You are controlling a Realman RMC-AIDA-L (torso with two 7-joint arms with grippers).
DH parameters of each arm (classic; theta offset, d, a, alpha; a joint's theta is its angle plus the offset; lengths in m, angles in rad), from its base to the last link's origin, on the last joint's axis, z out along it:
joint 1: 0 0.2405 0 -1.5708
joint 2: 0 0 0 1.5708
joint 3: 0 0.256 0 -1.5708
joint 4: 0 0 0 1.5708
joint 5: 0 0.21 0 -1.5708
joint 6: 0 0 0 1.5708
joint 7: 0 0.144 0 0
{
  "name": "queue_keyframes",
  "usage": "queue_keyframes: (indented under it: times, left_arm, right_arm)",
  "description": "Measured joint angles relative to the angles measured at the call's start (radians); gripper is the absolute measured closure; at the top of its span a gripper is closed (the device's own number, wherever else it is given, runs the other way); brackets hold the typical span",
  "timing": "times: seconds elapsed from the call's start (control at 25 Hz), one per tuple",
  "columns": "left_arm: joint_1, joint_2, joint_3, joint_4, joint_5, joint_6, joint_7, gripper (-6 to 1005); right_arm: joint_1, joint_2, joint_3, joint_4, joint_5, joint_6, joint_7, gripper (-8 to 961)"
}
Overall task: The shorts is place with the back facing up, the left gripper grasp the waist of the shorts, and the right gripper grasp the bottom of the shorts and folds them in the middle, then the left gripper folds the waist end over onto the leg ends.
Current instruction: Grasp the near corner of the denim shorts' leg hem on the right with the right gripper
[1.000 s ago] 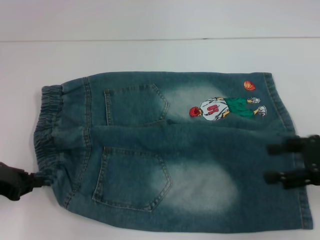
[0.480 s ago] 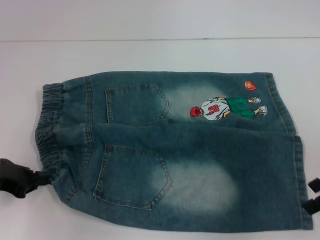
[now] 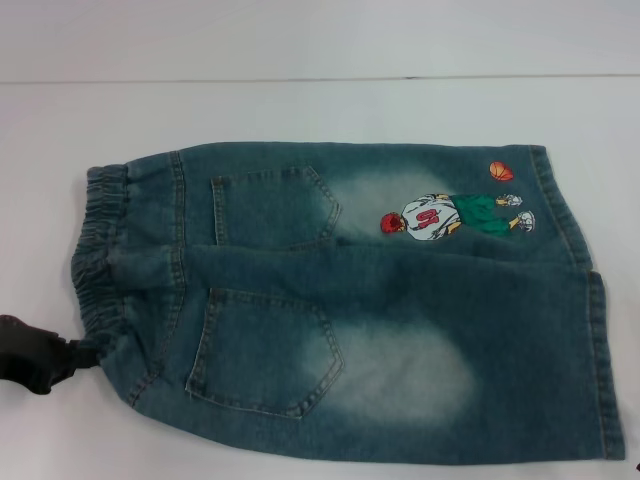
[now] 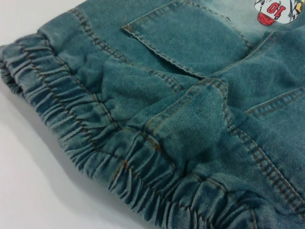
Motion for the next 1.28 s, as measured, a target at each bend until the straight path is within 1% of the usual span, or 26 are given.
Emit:
queue_keyframes:
  times: [0.16,0.36,0.48,0.92,1.12,1.28]
  left_arm:
    - [0.000,-0.001,0.000,0.000,0.000,-0.001,0.000,946]
    - [0.002,-0.004,0.000,0.000,0.000,-0.002,0.001,948]
    - [0.004,-0.005,0.000,0.001,0.000,-0.002,0.001,948]
    - [0.010,-0.007,0.003,0.007,0.000,-0.001,0.003,948]
    - [0.011,-0.008,0.006,0.007,0.000,-0.004,0.003,948]
    - [0.011,-0.007,0.014,0.008,0.002,-0.004,0.004,948]
  right_arm:
    - [0.000,0.013,-0.017,0.016,-0.007,0.003,0.002,52]
    - [-0.001,0.045,-0.013,0.025,-0.050,0.017,-0.012,45]
    - [-0.001,0.055,-0.011,0.025,-0.069,0.030,-0.017,46]
    - [0.020,0.071,-0.003,0.028,-0.063,0.076,-0.040,51]
    - [0.039,0.073,0.007,0.068,-0.044,0.090,-0.063,52]
    - [0.052,0.075,0.010,0.095,-0.059,0.092,-0.065,53]
